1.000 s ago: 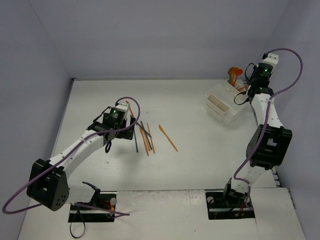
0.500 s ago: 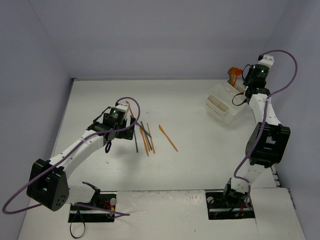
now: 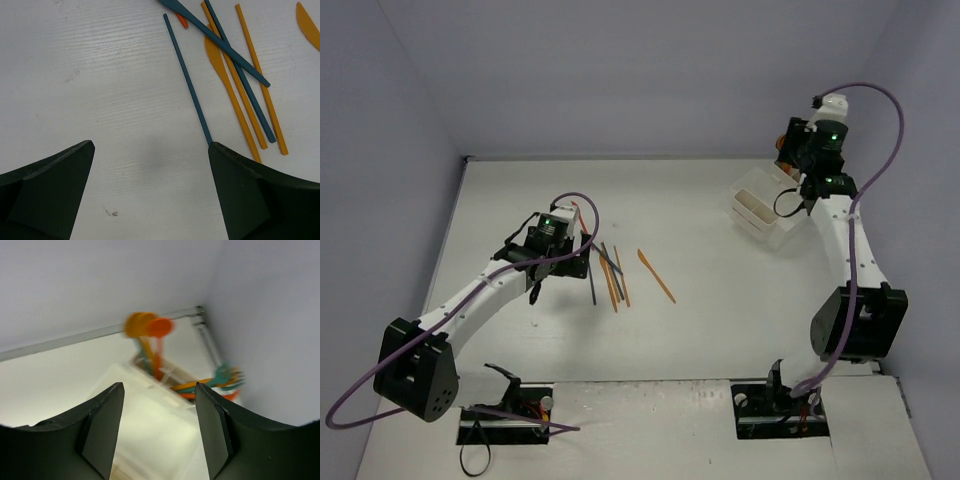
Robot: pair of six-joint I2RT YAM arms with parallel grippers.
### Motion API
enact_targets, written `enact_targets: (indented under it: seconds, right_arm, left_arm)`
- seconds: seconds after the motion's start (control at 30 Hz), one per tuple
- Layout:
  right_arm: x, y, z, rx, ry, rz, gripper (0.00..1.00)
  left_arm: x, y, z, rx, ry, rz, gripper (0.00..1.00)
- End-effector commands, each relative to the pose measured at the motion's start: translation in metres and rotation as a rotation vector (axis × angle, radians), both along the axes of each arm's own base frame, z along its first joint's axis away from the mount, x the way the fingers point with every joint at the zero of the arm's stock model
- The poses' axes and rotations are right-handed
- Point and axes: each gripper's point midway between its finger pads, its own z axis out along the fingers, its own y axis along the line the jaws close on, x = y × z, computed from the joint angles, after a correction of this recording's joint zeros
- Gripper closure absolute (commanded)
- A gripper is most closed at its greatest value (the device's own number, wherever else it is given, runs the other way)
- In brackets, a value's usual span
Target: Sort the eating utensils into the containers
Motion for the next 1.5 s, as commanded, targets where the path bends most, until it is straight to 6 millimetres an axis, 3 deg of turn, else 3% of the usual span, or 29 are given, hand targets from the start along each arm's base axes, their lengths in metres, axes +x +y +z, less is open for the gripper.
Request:
enact_targets:
  seconds: [0.0,0.07,0.2,0.33,0.47,0.63,0.8,0.93,1.17,1.27,1.4,1.47]
  right_arm:
    - [-0.023,0.101,-0.004,0.011,0.043,0.260,0.44]
    - [-0.039,0.150,-0.027,0.016,0.124,0.374,0.44]
    - [-0.072,0.219,-0.079,0.022,0.284,0.513,0.44]
    - [-0.102,0.272,-0.124,0.025,0.421,0.614,0.45]
    - [-0.126,0.310,-0.170,0.014,0.557,0.672,0.46]
    - [-0.139,0.333,-0.212,0.031,0.674,0.694,0.48]
    - [-0.149,0.355,-0.241,0.012,0.742,0.728,0.54]
    - [-0.157,0.363,-0.260,-0.020,0.781,0.726,0.56]
    - [-0.168,0.361,-0.284,-0.042,0.840,0.695,0.65]
    - [-0.172,0.355,-0.294,-0.067,0.869,0.673,0.76]
    - [-0.169,0.354,-0.293,-0.095,0.865,0.668,0.99]
    - [-0.166,0.355,-0.289,-0.102,0.853,0.675,1.00]
  left_arm:
    - [0.017,-0.012,0.032,-0.097,-0.097,0.016,0.03]
    - [0.018,-0.012,0.031,-0.100,-0.094,0.018,0.03]
    - [0.018,-0.011,0.031,-0.105,-0.091,0.020,0.03]
    - [0.019,-0.009,0.032,-0.105,-0.094,0.026,0.03]
    - [0.017,-0.004,0.037,-0.100,-0.111,0.038,0.03]
    - [0.011,0.006,0.043,-0.067,-0.125,0.051,0.03]
    - [0.002,0.015,0.055,-0.056,-0.148,0.064,0.03]
    - [-0.006,0.020,0.063,-0.055,-0.168,0.073,0.03]
    - [-0.015,0.026,0.058,-0.041,-0.157,0.079,0.03]
    - [-0.016,0.028,0.054,-0.031,-0.149,0.083,0.03]
    - [-0.014,0.028,0.049,-0.024,-0.143,0.086,0.03]
    - [-0.013,0.028,0.046,-0.024,-0.143,0.086,0.03]
